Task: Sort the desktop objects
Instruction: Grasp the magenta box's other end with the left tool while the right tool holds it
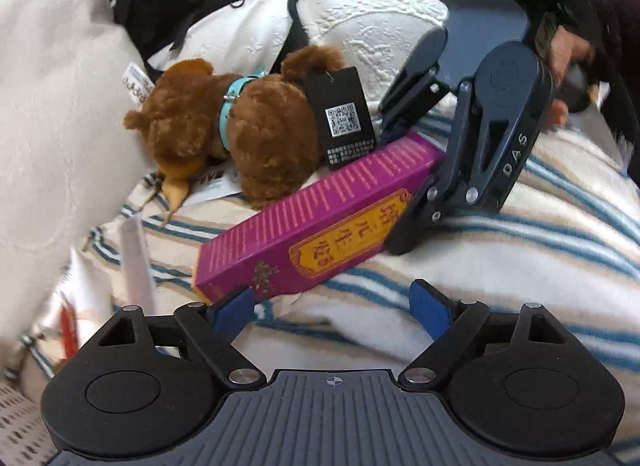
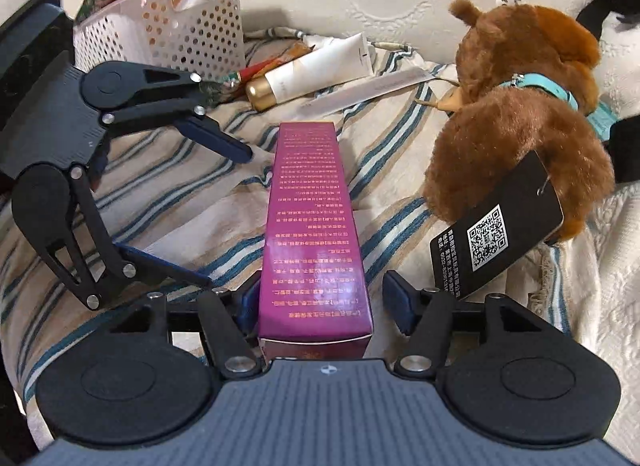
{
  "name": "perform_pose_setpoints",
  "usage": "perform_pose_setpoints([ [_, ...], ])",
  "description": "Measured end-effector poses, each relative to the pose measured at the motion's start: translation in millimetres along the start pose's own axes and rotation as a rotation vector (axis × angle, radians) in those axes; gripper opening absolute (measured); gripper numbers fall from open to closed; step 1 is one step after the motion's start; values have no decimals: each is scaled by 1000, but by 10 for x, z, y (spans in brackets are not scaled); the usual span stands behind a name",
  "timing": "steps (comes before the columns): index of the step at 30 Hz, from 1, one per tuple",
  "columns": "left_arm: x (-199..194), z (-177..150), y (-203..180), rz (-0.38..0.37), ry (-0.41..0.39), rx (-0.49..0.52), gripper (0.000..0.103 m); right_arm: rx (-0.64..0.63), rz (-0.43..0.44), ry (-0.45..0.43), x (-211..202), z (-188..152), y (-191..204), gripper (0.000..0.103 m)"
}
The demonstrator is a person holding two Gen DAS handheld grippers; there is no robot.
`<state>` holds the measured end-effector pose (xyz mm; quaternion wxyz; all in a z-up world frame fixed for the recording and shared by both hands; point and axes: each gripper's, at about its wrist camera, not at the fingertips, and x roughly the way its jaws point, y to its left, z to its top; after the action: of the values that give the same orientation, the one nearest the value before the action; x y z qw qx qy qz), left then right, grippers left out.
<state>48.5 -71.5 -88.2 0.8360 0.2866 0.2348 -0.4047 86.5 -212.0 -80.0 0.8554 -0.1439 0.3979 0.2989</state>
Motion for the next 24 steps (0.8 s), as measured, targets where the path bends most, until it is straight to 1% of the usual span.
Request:
perform_pose_setpoints([
  [2, -40, 59, 110, 24, 8, 6, 91, -32, -26, 17, -24, 27, 66, 67],
  [4, -42, 147, 227, 70, 10, 52, 91, -59, -38, 37, -12, 96, 125, 67],
  [6, -11, 257, 356, 75, 13, 85, 91, -83, -52, 50, 30, 145, 155, 66],
  [7, 14, 308, 403, 73, 10, 108, 91, -85, -53, 59, 58, 151, 157, 63],
  [9, 65, 386, 449, 36, -16, 174, 91, -55, -11, 66, 81, 146, 105, 56],
  [10, 98, 423, 451, 11, -19, 214, 90, -43, -4, 63, 71, 137, 74, 54],
  [11, 134, 457, 449, -30, -19, 257, 90, -36, 10, 65, 64, 132, 46, 54],
  [12, 180, 475, 441, -65, -8, 306, 87, -27, 25, 64, 58, 128, 16, 53],
  [13, 243, 476, 417, -98, 19, 366, 88, -17, 39, 67, 72, 143, 8, 53],
  [15, 390, 442, 364, -181, 109, 456, 84, -19, 65, 78, 67, 142, -29, 52],
  [16, 429, 403, 321, -174, 119, 505, 88, -29, 73, 80, 69, 147, -20, 51],
  [17, 449, 380, 293, -173, 104, 546, 89, -35, 85, 84, 70, 149, -36, 51],
  [18, 461, 389, 301, -186, 102, 549, 90, -31, 99, 87, 74, 148, -62, 51],
  [19, 469, 408, 326, -197, 100, 538, 86, -26, 110, 87, 79, 147, -75, 50],
  [21, 479, 421, 392, -203, 85, 472, 82, -11, 125, 80, 85, 140, -92, 49],
  [22, 459, 387, 395, -198, 74, 452, 81, -10, 123, 75, 85, 133, -91, 49],
  [24, 395, 302, 359, -154, 41, 406, 77, -16, 106, 69, 78, 117, -58, 48],
])
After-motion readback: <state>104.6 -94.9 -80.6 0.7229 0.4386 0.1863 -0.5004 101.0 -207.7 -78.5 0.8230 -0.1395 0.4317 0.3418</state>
